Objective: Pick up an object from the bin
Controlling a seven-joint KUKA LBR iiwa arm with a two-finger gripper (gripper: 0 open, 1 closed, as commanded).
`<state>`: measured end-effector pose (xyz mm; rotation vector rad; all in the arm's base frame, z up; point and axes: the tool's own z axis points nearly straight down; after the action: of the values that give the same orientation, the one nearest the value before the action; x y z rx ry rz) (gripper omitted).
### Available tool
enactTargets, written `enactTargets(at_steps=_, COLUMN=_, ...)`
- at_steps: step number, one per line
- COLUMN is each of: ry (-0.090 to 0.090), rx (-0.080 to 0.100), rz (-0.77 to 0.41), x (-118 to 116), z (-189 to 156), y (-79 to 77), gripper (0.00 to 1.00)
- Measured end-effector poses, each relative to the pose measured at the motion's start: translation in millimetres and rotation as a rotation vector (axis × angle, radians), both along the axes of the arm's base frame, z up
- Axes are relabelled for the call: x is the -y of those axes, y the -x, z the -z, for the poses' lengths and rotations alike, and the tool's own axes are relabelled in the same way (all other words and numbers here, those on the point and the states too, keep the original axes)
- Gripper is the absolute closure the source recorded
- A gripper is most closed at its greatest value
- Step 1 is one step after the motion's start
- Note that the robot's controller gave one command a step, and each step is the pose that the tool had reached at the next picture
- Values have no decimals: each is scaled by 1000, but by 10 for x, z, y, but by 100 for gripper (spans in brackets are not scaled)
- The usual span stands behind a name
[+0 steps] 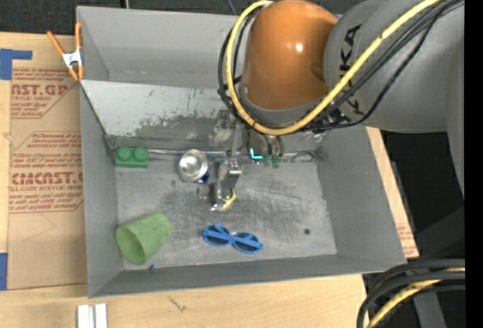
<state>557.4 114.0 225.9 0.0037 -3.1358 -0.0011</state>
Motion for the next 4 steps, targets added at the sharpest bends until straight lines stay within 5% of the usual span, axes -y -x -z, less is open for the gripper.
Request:
enactTargets(at_steps=1, ry=-8, rx=29, rz=-198, x=73, z=1342, y=-350, gripper=0)
enactTargets(at_steps=2, ry=-5, rx=13, rz=90, x=-10, z=1236, y=-304, gripper=0)
enactTargets(at_steps=3, ry=-1, rx=10, rz=195, x=160, z=1253, y=-324, gripper=0)
enactTargets(at_steps=4, ry=-7, rx=48, rz=199, x=355, z=1449, y=-260, gripper=0)
